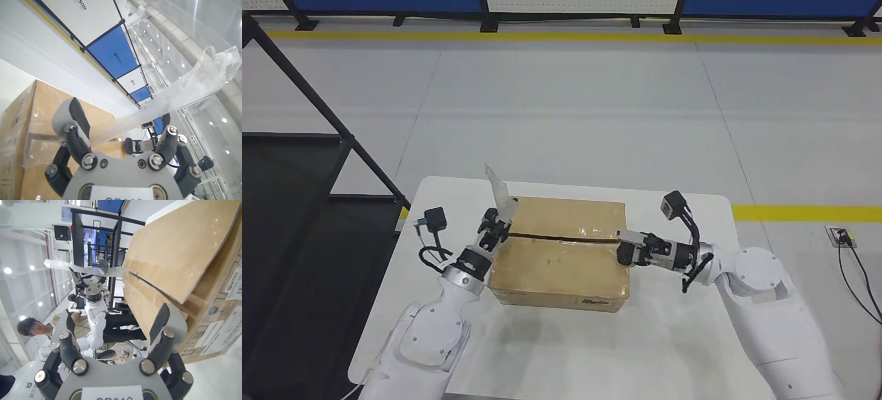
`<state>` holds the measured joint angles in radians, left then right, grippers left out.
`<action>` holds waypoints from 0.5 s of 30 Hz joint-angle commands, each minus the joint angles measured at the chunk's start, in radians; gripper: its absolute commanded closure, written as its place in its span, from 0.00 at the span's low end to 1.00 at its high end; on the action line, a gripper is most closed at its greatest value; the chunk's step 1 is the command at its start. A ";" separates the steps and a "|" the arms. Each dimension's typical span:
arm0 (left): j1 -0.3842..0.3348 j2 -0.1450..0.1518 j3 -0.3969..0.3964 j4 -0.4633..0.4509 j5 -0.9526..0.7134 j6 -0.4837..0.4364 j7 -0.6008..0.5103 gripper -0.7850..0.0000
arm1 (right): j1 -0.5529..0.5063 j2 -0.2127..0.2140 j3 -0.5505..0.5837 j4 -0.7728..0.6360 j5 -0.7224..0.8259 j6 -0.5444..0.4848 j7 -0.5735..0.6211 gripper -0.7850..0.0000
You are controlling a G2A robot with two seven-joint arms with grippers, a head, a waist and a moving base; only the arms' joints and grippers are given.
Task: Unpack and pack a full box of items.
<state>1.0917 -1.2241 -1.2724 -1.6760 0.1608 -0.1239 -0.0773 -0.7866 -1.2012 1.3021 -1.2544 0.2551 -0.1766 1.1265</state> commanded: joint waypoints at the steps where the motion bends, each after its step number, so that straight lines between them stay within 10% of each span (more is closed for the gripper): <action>1: -0.002 -0.002 0.004 0.003 0.006 0.004 0.007 0.00 | -0.011 0.004 0.008 -0.006 0.005 -0.013 0.014 0.00; 15: -0.051 -0.028 0.041 0.033 0.012 0.100 0.086 0.00 | -0.019 0.017 0.006 0.004 0.028 -0.025 0.028 0.00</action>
<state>1.0445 -1.2496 -1.2347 -1.6424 0.1740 -0.0371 -0.0019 -0.8063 -1.1845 1.3090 -1.2509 0.2823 -0.2006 1.1549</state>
